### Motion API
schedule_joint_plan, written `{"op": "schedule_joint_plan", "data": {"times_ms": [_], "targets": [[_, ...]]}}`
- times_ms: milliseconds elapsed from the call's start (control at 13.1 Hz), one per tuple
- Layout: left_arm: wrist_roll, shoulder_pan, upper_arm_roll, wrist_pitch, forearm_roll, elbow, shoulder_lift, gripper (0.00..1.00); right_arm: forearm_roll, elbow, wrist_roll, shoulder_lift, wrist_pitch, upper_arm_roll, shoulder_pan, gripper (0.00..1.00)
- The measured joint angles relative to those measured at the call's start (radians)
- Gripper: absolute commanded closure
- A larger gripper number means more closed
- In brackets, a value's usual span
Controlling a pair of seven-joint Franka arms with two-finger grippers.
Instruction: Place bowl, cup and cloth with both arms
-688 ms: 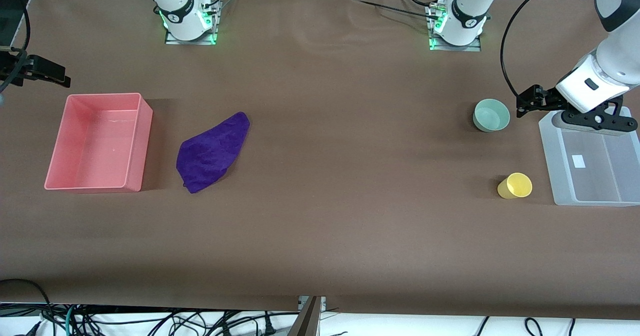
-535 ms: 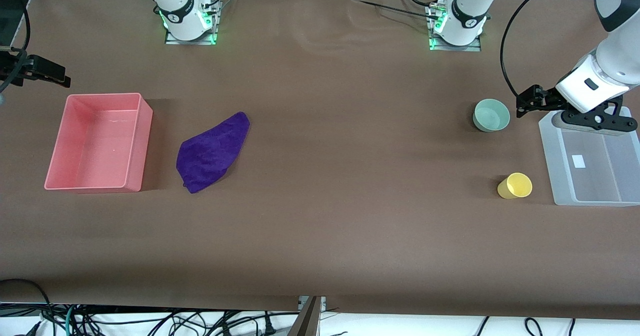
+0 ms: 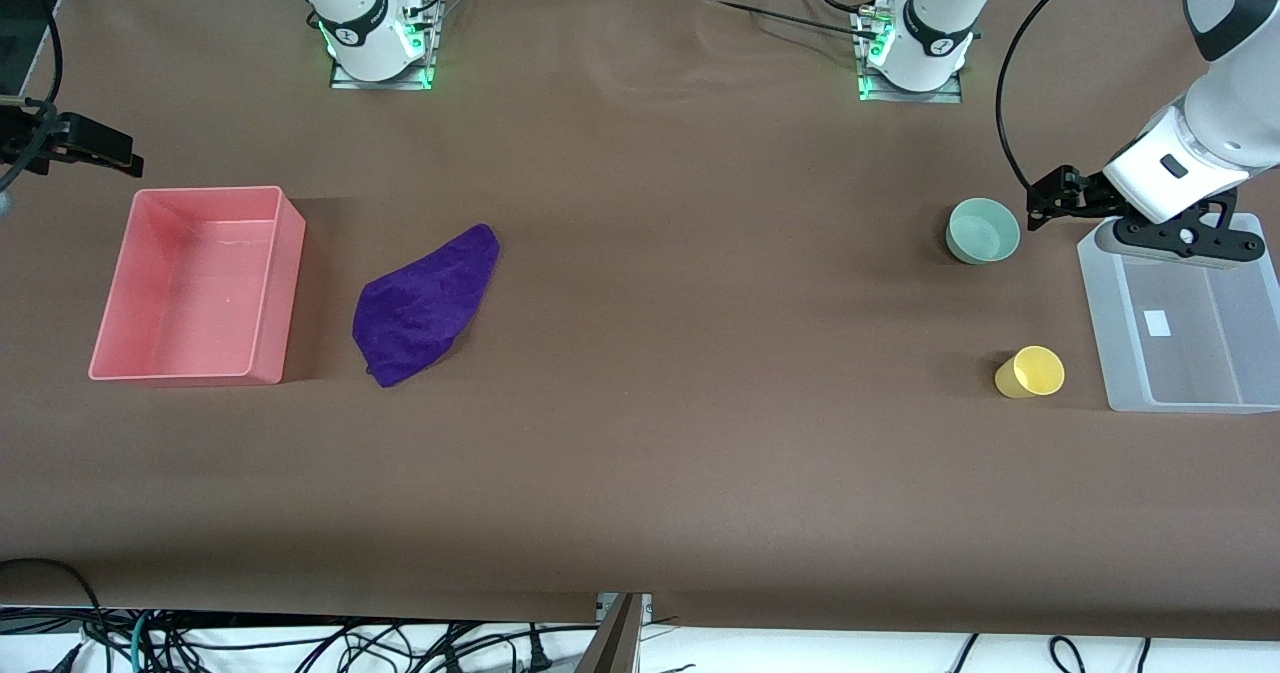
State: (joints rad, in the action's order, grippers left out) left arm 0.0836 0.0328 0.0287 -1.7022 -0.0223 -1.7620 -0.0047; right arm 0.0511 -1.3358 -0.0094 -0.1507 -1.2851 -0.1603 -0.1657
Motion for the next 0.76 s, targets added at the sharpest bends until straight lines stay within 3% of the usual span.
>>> {"op": "schedule_joint_plan", "data": {"times_ms": [382,764], "targets": [[-0.011,0.008,0.003,0.001,0.0,0.001,0.0,0.0,-0.004,-0.02,0.0,-0.066,-0.039,-0.006,0.013,0.0],[-0.017,0.008,0.004,0.033,0.0,0.005,0.0,0.0,-0.004,-0.136,0.001,-0.108,-0.165,-0.017,0.033,0.0]]}}
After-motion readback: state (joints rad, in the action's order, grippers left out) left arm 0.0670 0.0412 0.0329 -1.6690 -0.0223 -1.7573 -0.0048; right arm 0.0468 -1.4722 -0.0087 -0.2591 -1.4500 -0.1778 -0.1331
